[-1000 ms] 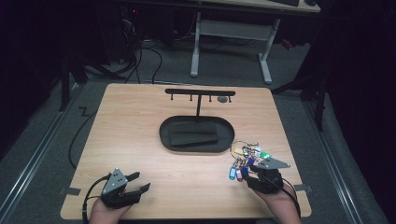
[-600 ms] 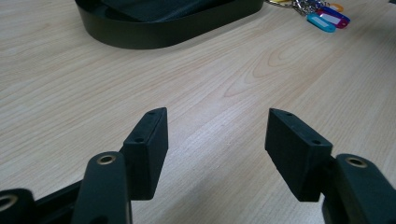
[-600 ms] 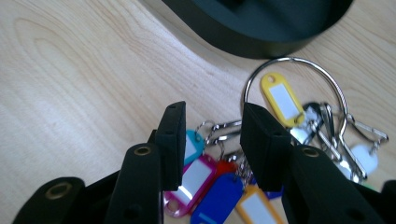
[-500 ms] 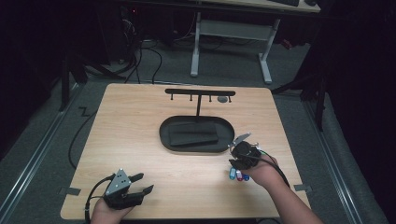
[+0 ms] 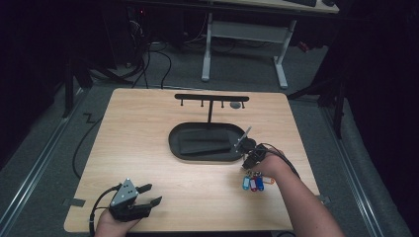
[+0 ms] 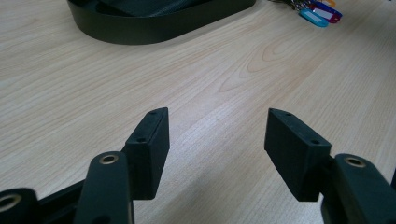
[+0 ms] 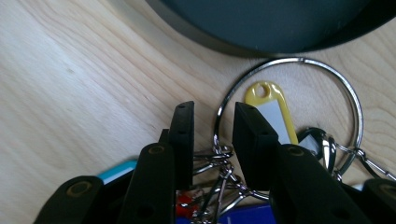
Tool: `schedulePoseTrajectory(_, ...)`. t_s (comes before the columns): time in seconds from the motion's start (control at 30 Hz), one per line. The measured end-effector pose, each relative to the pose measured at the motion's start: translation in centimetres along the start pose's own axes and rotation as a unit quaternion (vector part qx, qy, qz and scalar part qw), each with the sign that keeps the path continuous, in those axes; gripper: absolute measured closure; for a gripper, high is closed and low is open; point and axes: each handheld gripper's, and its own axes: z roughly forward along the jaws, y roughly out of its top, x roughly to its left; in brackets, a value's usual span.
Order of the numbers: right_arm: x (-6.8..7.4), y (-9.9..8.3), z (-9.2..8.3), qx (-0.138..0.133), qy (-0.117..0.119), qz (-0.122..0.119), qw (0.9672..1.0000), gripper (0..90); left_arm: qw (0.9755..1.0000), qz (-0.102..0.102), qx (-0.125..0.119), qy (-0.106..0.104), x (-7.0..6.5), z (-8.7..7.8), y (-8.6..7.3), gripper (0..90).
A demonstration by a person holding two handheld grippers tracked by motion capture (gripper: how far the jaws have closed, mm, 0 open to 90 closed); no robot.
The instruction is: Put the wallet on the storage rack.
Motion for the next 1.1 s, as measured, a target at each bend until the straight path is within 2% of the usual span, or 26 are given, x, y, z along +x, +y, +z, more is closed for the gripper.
schedulePoseTrajectory(0.13,-0.3,0.1,0.3,0.006,0.017,0.010,0.9998,71.0,1.0000,0.003,0.002,-0.003,-0.1,0.1,0.0,40.8)
schedulePoseTrajectory(0.23,-0.4,0.2,0.3,0.013,0.023,0.006,0.9996,83.0,1.0000,0.004,0.003,-0.003,-0.1,0.1,0.0,40.8)
schedulePoseTrajectory(0.37,-0.3,0.2,0.2,0.027,0.022,0.004,0.9994,85.4,1.0000,0.003,0.003,-0.003,-0.1,0.1,0.0,40.8)
schedulePoseTrajectory(0.53,0.5,-0.9,-0.1,0.038,0.028,-0.012,0.9988,85.7,0.9999,0.005,0.009,-0.005,-0.1,0.3,0.0,40.8)
schedulePoseTrajectory(0.67,2.0,-2.1,-0.4,0.050,0.040,-0.048,0.9968,85.6,0.9998,0.010,0.014,-0.007,-0.3,0.4,0.0,40.8)
schedulePoseTrajectory(0.77,2.7,-2.4,-0.4,0.057,0.034,-0.062,0.9959,85.5,0.9998,0.011,0.012,-0.007,-0.4,0.4,0.0,40.8)
schedulePoseTrajectory(0.8,3.1,-2.4,-0.4,0.065,0.030,-0.073,0.9947,85.3,0.9998,0.012,0.013,-0.008,-0.5,0.5,0.0,40.8)
schedulePoseTrajectory(0.97,3.0,-2.1,-0.3,0.075,0.032,-0.076,0.9938,82.3,0.9998,0.013,0.014,-0.008,-0.5,0.5,0.0,40.8)
schedulePoseTrajectory(1.0,2.7,-2.0,-0.2,0.079,0.044,-0.072,0.9933,81.6,0.9998,0.013,0.014,-0.009,-0.5,0.5,0.0,40.8)
schedulePoseTrajectory(1.1,2.5,-1.9,-0.2,0.082,0.049,-0.072,0.9928,81.6,0.9998,0.012,0.013,-0.009,-0.5,0.5,0.0,40.8)
